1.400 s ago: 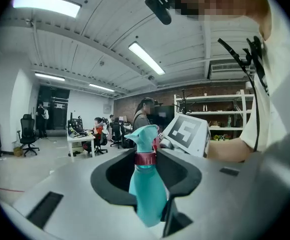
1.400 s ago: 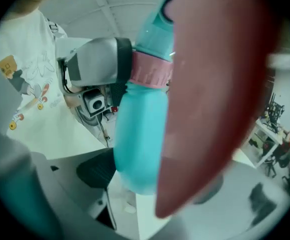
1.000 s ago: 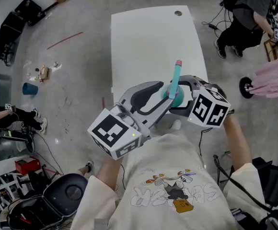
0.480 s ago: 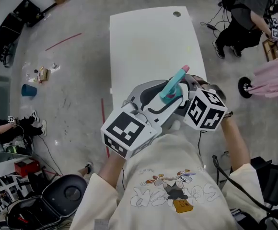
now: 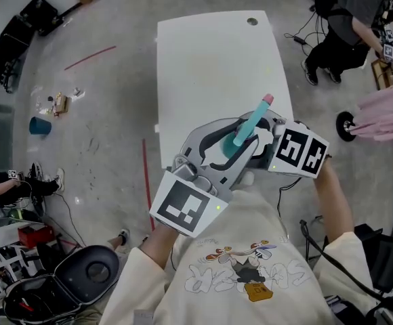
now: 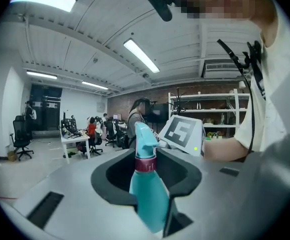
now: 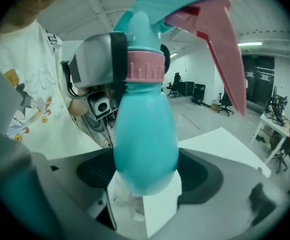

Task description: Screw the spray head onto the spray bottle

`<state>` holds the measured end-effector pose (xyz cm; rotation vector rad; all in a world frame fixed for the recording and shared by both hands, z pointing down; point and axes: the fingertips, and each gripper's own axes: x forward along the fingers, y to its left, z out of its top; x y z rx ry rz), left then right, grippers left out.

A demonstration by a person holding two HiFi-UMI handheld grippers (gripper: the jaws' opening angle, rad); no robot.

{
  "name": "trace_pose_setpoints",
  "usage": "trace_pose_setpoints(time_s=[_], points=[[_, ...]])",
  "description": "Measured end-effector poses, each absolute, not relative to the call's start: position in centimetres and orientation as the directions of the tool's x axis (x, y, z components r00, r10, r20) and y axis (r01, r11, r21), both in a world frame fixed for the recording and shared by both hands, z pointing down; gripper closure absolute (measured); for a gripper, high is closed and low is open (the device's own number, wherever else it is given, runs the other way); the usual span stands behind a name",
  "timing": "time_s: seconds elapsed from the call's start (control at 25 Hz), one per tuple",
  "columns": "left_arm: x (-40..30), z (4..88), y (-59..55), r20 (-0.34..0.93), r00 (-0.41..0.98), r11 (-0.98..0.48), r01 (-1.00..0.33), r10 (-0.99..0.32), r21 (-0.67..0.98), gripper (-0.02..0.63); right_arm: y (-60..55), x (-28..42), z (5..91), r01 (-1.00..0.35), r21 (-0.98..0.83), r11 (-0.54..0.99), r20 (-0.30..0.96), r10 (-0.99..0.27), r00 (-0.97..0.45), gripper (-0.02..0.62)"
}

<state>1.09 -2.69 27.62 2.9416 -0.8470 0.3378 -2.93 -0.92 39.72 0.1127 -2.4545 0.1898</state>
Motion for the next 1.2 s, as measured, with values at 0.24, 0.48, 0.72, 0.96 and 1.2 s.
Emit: trace_pose_setpoints(time_s=[0.24, 0.48, 0.72, 0.96, 1.2], points=[[0.6, 27.4, -2.7, 0.224, 0.816, -0.839, -0.544, -0.532, -0.012, 0.471, -0.6, -3.6, 38.6, -0.104, -0.162, 0.981, 0.575, 0.008, -0.818, 0.215], [0.0, 28.8, -2.9, 0.29, 0.799, -0.827, -0.56, -0.527, 0.041, 0.471, -1.9, -2.2, 40.2, -0.189, 0.023, 0.982, 0.726, -0.146, -0.672, 0.215], [0.0, 28.6, -3.2, 0.265, 0.823, -0.839, -0.538, -0.502, 0.085, 0.471, -2.2, -1.5, 40.2, -0.184, 0.05, 0.982, 0.741, -0.159, -0.652, 0.215], [-0.4, 27.3, -2.1, 0.157, 0.872, -0.872, -0.48, -0.464, 0.09, 0.471, 0.6, -2.8, 38.0, -0.055, -0.185, 0.981, 0.561, 0.059, -0.826, 0.218], [-1.3, 27.2, -1.7, 0.144, 0.905, -0.883, -0.422, -0.399, 0.207, 0.471, 1.0, -4.0, 37.5, -0.038, -0.171, 0.984, 0.49, 0.052, -0.87, 0.219]])
